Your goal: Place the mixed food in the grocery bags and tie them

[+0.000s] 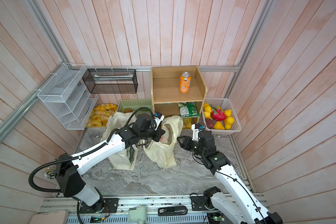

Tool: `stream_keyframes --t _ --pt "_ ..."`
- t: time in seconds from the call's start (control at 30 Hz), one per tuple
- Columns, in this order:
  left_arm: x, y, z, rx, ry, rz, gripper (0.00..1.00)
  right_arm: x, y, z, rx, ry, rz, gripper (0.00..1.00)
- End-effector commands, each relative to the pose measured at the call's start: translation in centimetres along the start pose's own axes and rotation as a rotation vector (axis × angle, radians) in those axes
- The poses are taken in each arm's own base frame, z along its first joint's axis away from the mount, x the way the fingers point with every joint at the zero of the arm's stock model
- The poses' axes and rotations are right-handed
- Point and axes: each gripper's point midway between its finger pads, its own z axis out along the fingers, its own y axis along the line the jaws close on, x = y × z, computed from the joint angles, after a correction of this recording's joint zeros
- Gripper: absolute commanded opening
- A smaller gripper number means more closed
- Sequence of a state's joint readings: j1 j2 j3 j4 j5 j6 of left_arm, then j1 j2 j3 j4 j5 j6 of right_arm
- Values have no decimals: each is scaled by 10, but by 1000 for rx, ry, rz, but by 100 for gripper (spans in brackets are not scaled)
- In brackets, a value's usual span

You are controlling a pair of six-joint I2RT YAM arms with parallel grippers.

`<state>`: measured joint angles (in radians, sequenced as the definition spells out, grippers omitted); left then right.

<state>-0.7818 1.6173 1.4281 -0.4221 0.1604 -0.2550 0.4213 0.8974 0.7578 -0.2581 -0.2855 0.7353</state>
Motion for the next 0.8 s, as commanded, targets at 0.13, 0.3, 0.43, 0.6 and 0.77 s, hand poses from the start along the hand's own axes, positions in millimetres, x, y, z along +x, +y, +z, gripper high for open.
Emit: stream_keyframes --t 0.13,0.3,0.43,0.6,0.77 --pt "-13 -12 -26 39 -51 -19 0 11 20 29 -51 31 -18 58" --pt "-9 -15 -34 59 -56 -32 0 16 33 45 -65 51 -38 60" --pt "-7 -17 -40 66 -64 -39 0 17 26 60 -37 49 -39 55" --pt "1 3 -42 -4 -41 -53 0 13 21 64 -11 51 -79 11" --pt "-7 47 -70 -95 -80 -122 0 -4 -33 41 50 -1 4 0"
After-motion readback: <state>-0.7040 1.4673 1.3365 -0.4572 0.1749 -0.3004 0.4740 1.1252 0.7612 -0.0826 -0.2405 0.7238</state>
